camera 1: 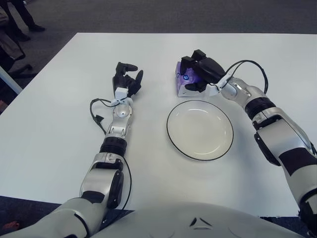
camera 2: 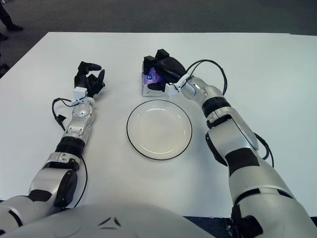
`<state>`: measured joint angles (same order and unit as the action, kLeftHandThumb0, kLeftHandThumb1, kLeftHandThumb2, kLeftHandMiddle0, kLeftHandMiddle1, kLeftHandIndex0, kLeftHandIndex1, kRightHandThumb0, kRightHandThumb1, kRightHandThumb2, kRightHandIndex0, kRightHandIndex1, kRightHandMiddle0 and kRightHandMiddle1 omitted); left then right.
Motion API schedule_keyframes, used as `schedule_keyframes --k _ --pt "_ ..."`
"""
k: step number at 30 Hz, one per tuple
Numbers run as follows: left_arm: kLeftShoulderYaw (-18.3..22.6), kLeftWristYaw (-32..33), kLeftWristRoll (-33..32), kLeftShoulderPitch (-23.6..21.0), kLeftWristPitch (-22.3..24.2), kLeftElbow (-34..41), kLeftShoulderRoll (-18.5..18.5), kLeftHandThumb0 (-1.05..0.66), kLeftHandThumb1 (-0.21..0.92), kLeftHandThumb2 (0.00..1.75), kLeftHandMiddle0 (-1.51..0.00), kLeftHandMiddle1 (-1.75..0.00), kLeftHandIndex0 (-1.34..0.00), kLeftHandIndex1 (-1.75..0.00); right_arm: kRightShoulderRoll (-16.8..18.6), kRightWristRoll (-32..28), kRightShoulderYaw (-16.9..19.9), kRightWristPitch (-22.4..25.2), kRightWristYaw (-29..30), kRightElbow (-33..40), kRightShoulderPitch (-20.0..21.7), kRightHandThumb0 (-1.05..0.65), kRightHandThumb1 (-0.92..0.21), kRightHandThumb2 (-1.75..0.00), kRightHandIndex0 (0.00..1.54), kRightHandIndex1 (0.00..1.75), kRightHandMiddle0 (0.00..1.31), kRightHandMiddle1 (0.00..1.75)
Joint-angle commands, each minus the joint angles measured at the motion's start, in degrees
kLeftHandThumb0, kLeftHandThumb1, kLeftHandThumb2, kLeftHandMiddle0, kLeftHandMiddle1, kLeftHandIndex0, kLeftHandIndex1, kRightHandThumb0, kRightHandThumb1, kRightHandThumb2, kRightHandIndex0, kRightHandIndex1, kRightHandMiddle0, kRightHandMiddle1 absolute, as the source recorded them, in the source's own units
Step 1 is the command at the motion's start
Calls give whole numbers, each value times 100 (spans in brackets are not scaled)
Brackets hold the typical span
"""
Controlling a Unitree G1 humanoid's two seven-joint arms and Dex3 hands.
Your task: Put the tissue paper into the plate.
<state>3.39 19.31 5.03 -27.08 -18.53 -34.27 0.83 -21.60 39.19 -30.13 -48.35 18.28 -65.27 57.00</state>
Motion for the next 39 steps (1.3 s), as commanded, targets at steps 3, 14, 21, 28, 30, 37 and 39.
schedule_keyframes --k 3,14,21,28,30,37,39 --pt "-6 -12 29 617 -90 -397 -94 -36 91 33 -83 -175 -43 -153 -95 21 94 -36 271 -93 -189 0 -38 -124 54 171 37 175" --pt "2 -40 18 605 -118 -442 -79 -36 90 34 -83 -175 -43 -153 -208 -306 546 -267 374 76 -257 0 -37 -126 55 172 38 175" --pt "2 -45 25 594 -107 -457 -69 -36 90 35 -83 -175 -43 -153 -331 -598 856 -519 151 451 -327 0 -36 -126 56 172 38 175" --pt "6 -52 29 575 -94 -479 -55 -36 90 35 -83 -175 -43 -153 -592 -990 1190 -685 -391 1235 -525 0 -36 -126 56 172 38 175" --pt "9 -55 29 567 -84 -485 -51 -36 90 35 -83 -175 -43 -153 -680 -1164 1320 -628 -621 1654 -680 0 -37 -126 56 172 37 175" --pt "23 -68 21 537 -60 -516 -37 -36 90 35 -82 -175 -43 -153 -726 -1439 1629 -268 -1104 2651 -1081 0 -40 -123 53 173 35 175" --pt "29 -74 18 525 -54 -531 -30 -36 90 35 -82 -175 -43 -153 -719 -1429 1682 -204 -1158 2788 -1130 0 -40 -122 53 174 34 175"
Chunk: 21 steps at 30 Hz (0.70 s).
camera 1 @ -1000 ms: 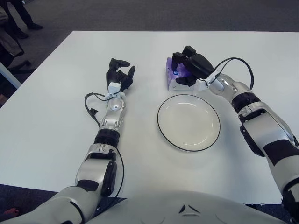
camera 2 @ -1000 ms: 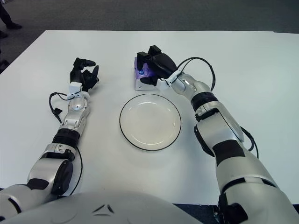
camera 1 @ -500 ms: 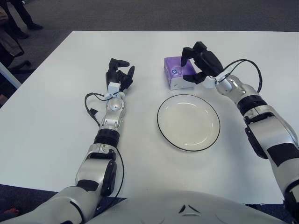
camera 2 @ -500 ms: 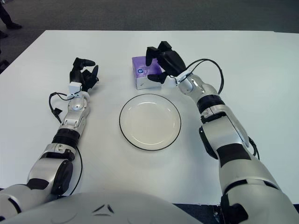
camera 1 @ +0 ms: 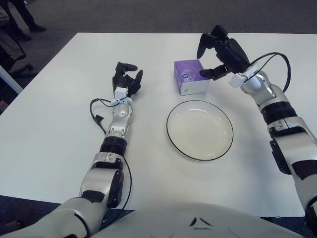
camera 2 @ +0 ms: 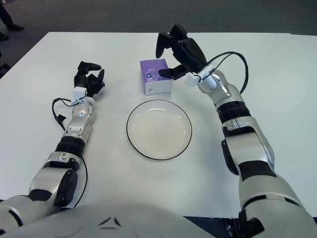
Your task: Put the tissue paper into the plate.
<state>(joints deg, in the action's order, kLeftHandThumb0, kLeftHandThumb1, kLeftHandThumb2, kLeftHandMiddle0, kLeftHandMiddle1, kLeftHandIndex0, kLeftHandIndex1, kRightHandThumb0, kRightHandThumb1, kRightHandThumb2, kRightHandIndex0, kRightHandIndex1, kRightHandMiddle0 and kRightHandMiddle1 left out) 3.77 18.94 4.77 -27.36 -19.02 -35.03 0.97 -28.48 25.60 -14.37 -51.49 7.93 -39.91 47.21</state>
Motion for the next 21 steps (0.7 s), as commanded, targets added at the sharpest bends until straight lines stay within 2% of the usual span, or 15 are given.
schedule_keyframes --k 1,4,5,9,10,11,12,15,18,20,21 --pt "-7 -39 41 548 -5 -463 -40 -36 90 35 -82 -175 -43 -153 -25 -54 125 134 -141 294 -167 0 -41 -122 52 174 34 175" --pt "-8 -44 41 541 -7 -481 -35 -36 90 35 -82 -175 -43 -153 -12 51 166 154 -126 379 -205 0 -39 -123 53 174 35 175" --pt "-5 -48 38 532 -11 -497 -30 -36 90 35 -82 -175 -43 -153 1 76 170 162 -119 384 -209 0 -39 -122 54 174 40 167" --pt "1 -54 35 512 -24 -540 -21 -36 90 35 -82 -175 -43 -153 68 209 162 229 -46 384 -247 0 -41 -114 53 175 47 154" --pt "2 -54 36 509 -27 -549 -19 -36 90 35 -82 -175 -43 -153 95 294 145 451 -73 526 -324 0 -44 -110 52 175 47 151" --pt "3 -54 37 506 -29 -555 -18 -36 90 35 -82 -175 -43 -153 112 350 136 617 -100 636 -379 0 -53 -93 51 169 47 143" --pt "4 -53 38 504 -31 -560 -18 -36 90 35 -82 -175 -43 -153 122 434 117 807 -137 767 -432 0 -57 -85 51 166 48 140" --pt "3 -52 44 509 -34 -559 -19 -36 90 35 -81 -175 -43 -153 135 669 63 1294 -251 1141 -561 0 -79 -46 51 155 48 125" --pt "-1 -49 53 517 -30 -550 -21 -36 90 36 -81 -175 -43 -153 143 966 -28 1738 -335 1392 -619 0 -88 -31 51 149 45 126" --pt "-3 -48 58 521 -23 -542 -21 -36 90 36 -81 -175 -43 -153 137 1104 -99 1890 -390 1428 -605 -1 -90 -30 51 146 39 133" --pt "-7 -44 62 530 -21 -531 -24 -36 90 36 -81 -175 -43 -153 128 1148 -127 1946 -425 1447 -604 -8 -90 -30 47 137 39 136"
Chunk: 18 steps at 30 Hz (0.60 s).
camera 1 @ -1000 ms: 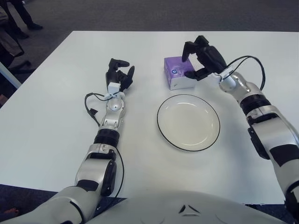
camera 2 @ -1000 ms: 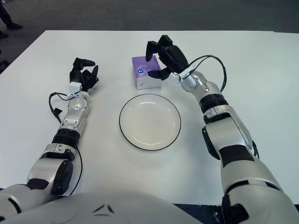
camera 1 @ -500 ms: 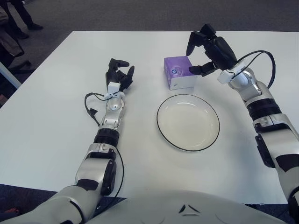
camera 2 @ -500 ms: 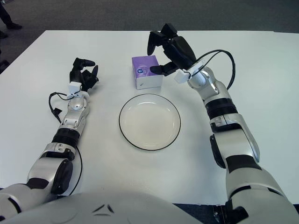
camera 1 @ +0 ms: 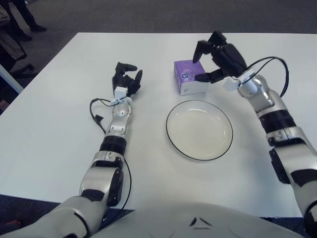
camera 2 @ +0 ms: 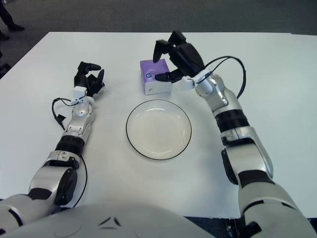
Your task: Put the tissue paper into the plate.
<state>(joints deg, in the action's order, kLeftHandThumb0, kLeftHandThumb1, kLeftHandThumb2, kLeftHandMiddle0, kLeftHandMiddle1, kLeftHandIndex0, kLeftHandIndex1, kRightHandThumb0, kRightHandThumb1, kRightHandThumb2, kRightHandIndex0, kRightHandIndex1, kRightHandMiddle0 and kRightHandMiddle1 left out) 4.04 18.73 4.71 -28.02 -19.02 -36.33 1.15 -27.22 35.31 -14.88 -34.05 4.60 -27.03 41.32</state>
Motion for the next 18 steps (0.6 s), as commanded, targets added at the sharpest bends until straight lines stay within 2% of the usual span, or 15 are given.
schedule_keyframes --k 1,2,3,4,6,8,12,18 --pt "-37 -21 73 601 -17 -392 -45 -36 90 36 -81 -175 -42 -153 -13 210 -120 257 -175 144 14 -18 -91 -30 45 118 40 142" --pt "-39 -19 76 606 -15 -386 -46 -36 90 36 -81 -175 -42 -153 -23 229 -151 296 -233 135 34 -30 -91 -23 45 94 36 113" --pt "-40 -17 78 607 -13 -384 -46 -36 90 36 -81 -175 -42 -153 -34 249 -194 321 -317 90 80 -34 -92 -21 46 82 36 99" --pt "-44 -13 82 615 -11 -374 -51 -36 90 36 -81 -175 -42 -154 -45 259 -218 336 -378 70 103 -42 -92 -18 47 58 38 73" --pt "-51 -7 88 627 -9 -359 -58 -36 89 36 -81 -175 -42 -154 -65 258 -272 349 -533 8 166 -52 -92 -15 48 25 40 39" --pt "-57 -4 94 634 -7 -352 -62 -36 89 37 -81 -175 -42 -154 -86 245 -367 352 -800 -188 334 -59 -92 -16 42 13 39 24" --pt "-67 4 105 646 -1 -335 -71 -36 89 37 -80 -175 -42 -154 -63 223 -464 319 -1006 -542 564 -71 -92 -22 24 3 31 8" --pt "-80 15 118 656 24 -311 -76 -36 89 38 -80 -175 -42 -155 72 109 -598 66 -1104 -1361 886 -81 -92 -30 11 0 25 2"
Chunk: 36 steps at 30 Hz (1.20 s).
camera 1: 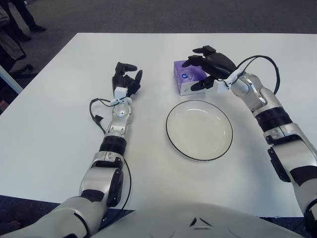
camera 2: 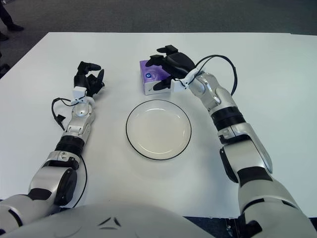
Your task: Put the tissue paper into the plate.
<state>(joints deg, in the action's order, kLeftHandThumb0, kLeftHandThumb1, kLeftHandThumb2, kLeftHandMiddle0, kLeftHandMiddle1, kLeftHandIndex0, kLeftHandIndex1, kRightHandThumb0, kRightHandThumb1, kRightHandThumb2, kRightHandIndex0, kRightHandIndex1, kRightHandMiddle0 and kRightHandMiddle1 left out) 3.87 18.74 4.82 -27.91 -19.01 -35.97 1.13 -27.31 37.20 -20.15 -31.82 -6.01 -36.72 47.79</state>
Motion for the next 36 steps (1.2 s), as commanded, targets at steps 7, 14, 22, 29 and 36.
schedule_keyframes --k 7,14,22,29,36 --pt "-78 29 121 663 52 -310 -80 -36 89 38 -80 -175 -41 -155 304 -136 -182 -425 -33 -1380 649 -88 -92 -39 9 0 24 1" --pt "-81 19 120 669 67 -294 -76 -36 89 38 -80 -175 -42 -155 483 -50 -316 -547 131 -2166 1044 -95 -92 -46 9 0 23 0" --pt "-89 23 131 678 77 -288 -74 -36 89 38 -80 -175 -42 -155 638 -135 -362 -550 20 -2562 1261 -100 -92 -51 9 0 23 0" --pt "-99 34 148 704 94 -245 -80 -36 89 38 -80 -175 -42 -154 793 -398 -276 -555 -378 -2821 1345 -103 -92 -53 8 0 22 0" --pt "-108 46 164 734 130 -177 -95 -36 89 37 -79 -175 -42 -154 913 -555 -295 -519 -755 -3079 1349 -104 -92 -53 8 0 22 0"
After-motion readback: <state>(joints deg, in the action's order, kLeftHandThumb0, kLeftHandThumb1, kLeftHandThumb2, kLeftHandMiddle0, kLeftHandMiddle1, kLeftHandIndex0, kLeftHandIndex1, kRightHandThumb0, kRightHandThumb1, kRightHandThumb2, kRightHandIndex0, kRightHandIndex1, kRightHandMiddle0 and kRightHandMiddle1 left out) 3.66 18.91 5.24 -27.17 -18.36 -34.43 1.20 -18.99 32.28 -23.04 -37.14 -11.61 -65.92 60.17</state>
